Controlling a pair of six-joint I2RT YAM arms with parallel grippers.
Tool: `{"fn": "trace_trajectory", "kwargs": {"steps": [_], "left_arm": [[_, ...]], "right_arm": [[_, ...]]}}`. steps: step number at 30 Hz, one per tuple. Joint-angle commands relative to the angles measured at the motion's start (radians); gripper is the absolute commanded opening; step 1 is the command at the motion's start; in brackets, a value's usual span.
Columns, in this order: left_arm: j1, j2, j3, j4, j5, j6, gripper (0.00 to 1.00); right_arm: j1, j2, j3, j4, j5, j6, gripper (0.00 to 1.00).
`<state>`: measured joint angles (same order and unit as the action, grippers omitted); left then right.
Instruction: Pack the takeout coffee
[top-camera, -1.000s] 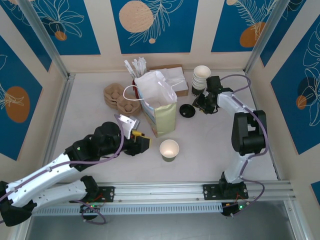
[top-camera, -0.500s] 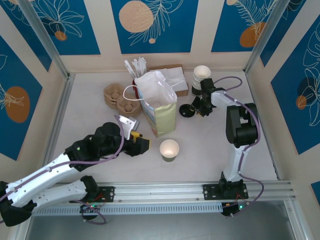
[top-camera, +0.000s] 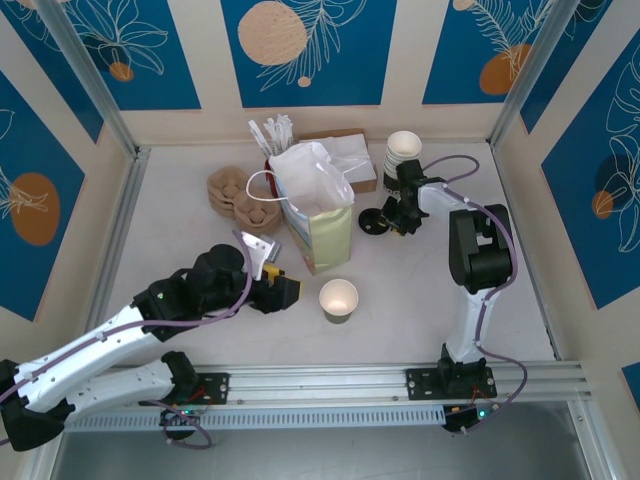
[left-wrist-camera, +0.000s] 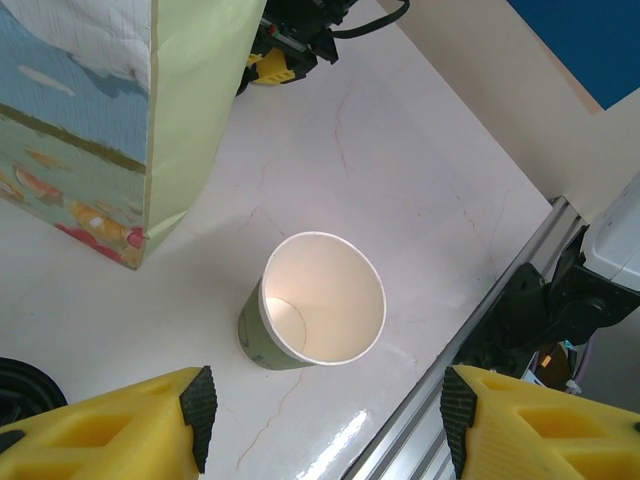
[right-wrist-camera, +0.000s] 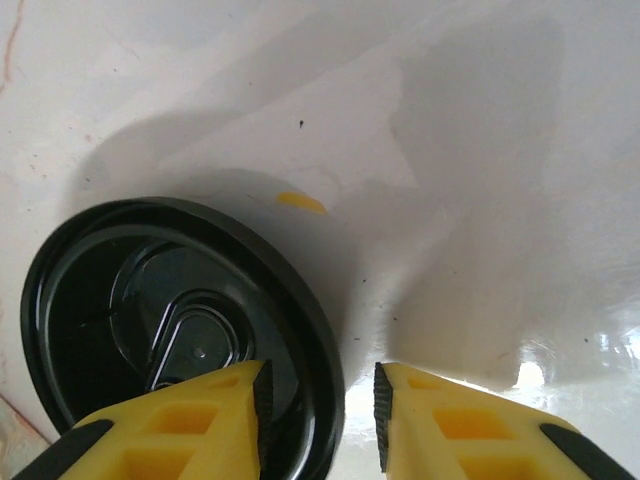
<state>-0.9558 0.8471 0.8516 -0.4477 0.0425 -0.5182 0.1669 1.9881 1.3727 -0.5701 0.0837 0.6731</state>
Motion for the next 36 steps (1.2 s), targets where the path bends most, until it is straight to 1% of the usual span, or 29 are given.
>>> {"fn": "trace_trajectory", "kwargs": {"steps": [1, 6, 9, 15, 19, 23, 26, 28, 33, 36], "left_arm": [[0.006, -0.009, 0.026, -0.009, -0.009, -0.010, 0.62], [0.007, -0.020, 0.022, -0.016, -0.007, -0.018, 0.63], [0.006, -0.029, 0.023, -0.021, -0.007, -0.019, 0.63], [0.006, -0.042, 0.037, -0.034, -0.007, -0.016, 0.63], [0.006, -0.039, 0.053, -0.044, -0.003, -0.007, 0.63], [0.006, -0.014, 0.095, -0.062, 0.026, 0.041, 0.63], [0.002, 0.028, 0.155, -0.076, 0.093, 0.124, 0.61], [-0.015, 0.068, 0.206, -0.095, 0.127, 0.205, 0.60], [-0.067, 0.185, 0.379, -0.197, 0.137, 0.462, 0.59], [-0.076, 0.230, 0.459, -0.209, 0.152, 0.607, 0.59]], "right_arm": [[0.008, 0.017, -0.018, -0.003, 0.027, 0.003, 0.34], [0.010, 0.021, -0.025, 0.003, 0.045, -0.004, 0.27], [0.008, 0.026, -0.024, 0.006, 0.042, -0.013, 0.18], [0.007, 0.013, -0.017, -0.014, 0.037, -0.034, 0.10], [0.009, -0.041, -0.030, -0.045, 0.035, -0.053, 0.07], [0.013, -0.157, -0.075, -0.101, 0.018, -0.085, 0.05], [0.019, -0.277, -0.114, -0.182, -0.011, -0.119, 0.05], [0.018, -0.374, -0.150, -0.243, -0.045, -0.139, 0.05], [0.020, -0.600, -0.180, -0.414, -0.107, -0.186, 0.04], [0.023, -0.699, -0.162, -0.542, -0.166, -0.209, 0.04]]}}
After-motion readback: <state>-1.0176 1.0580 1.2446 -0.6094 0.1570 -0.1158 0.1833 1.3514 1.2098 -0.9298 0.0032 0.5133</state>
